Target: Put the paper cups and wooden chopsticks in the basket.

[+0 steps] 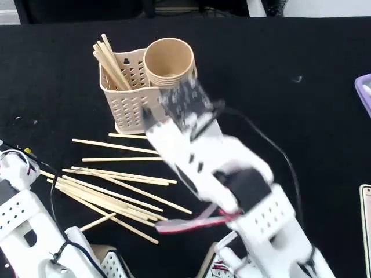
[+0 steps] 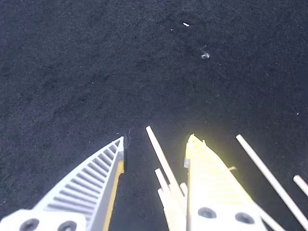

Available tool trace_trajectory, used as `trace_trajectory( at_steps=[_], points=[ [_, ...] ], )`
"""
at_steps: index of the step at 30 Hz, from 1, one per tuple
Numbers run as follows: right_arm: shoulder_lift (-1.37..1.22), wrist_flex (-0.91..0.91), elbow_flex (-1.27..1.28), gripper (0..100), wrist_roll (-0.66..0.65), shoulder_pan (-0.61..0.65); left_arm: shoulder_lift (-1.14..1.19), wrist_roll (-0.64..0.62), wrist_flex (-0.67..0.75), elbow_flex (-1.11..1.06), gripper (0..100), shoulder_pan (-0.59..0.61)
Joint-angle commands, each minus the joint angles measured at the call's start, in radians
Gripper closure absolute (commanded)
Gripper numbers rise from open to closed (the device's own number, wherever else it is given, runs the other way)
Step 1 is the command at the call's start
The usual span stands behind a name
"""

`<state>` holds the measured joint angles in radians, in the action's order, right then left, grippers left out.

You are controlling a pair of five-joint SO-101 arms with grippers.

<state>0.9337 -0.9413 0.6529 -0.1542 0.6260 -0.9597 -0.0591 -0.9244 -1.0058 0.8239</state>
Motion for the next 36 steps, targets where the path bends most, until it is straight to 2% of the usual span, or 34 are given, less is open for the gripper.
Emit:
trace_trajectory(
  at_steps=[1, 7, 12, 15, 18, 23, 30, 36],
  points=[
    [0.097, -0.051, 0.182, 83.2, -0.012, -0.020, 0.002, 0.098, -0.132, 0.119, 79, -0.042],
    [0.064, 0.074, 0.440, 83.2, -0.005, -0.083, 0.229, 0.347, -0.408, 0.323, 74, -0.240],
    [0.056, 0.170, 0.553, 83.2, -0.012, -0.117, 0.494, 0.697, -0.588, 0.374, 74, -0.340],
    [0.056, 0.238, 0.608, 83.2, -0.012, -0.146, 0.522, 0.905, -0.608, 0.358, 77, -0.325],
    [0.056, 0.261, 0.619, 83.2, -0.014, -0.170, 0.485, 1.033, -0.606, 0.317, 76, -0.295],
    [0.056, 0.269, 0.622, 83.2, -0.040, -0.196, 0.287, 1.186, -0.614, 0.203, 74, -0.214],
    [0.054, 0.269, 0.622, 83.2, -0.048, -0.196, -0.086, 1.384, -0.614, -0.073, 71, -0.054],
    [0.054, 0.269, 0.622, 83.2, -0.048, -0.192, -0.269, 1.525, -0.609, -0.242, 70, 0.056]
  ],
)
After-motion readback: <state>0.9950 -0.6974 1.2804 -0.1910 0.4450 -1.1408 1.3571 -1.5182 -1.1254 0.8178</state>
